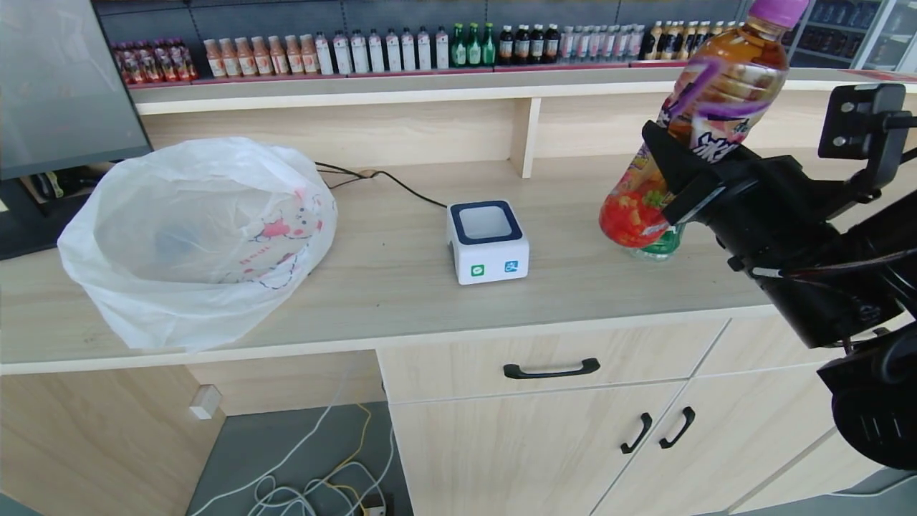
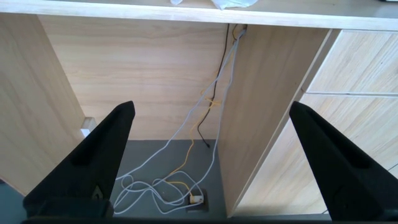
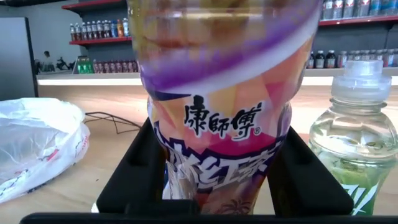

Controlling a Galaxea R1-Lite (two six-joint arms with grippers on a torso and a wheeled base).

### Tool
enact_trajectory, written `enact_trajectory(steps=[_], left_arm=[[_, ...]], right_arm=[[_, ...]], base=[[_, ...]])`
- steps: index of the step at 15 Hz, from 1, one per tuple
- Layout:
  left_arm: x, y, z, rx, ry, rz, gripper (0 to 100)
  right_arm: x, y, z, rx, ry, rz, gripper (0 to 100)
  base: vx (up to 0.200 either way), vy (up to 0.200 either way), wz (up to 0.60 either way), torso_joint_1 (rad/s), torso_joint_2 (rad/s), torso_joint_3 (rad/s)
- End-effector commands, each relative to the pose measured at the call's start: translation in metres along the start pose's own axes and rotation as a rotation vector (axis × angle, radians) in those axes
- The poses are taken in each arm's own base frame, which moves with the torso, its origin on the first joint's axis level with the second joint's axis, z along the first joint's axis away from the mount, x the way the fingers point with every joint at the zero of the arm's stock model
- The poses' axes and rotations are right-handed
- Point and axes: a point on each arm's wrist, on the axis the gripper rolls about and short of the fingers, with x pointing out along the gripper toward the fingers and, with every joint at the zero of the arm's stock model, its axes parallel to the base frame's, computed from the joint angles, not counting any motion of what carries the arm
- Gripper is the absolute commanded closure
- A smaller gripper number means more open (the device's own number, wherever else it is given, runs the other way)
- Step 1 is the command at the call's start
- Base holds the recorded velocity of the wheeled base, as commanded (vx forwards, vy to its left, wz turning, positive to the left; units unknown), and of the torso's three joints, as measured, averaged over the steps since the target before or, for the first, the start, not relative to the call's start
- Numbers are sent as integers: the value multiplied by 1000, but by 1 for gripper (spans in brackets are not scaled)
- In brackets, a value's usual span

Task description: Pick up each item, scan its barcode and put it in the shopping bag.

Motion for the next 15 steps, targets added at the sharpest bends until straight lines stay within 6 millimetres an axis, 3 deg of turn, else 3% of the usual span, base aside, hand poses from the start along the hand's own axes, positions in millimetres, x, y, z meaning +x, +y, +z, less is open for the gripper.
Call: enact_trajectory(steps=[1, 9, 14, 15], left_arm=[[0, 0, 0, -1, 0, 1, 0], [0, 0, 0, -1, 0, -1, 0], [0, 0, 0, 1, 0, 1, 0], [0, 0, 0, 1, 0, -1, 0]], right_arm=[[-1, 0, 5, 1, -15, -1, 100], [-9, -1, 18, 19, -37, -1, 100], [-25, -1, 19, 53, -6, 1, 100], [-29, 1, 12, 83, 26, 7, 100]], base=[[0, 200, 0, 2, -2, 7], [0, 200, 0, 7, 2, 2], [0, 0, 0, 0, 0, 0], [0, 0, 0, 0, 0, 0]])
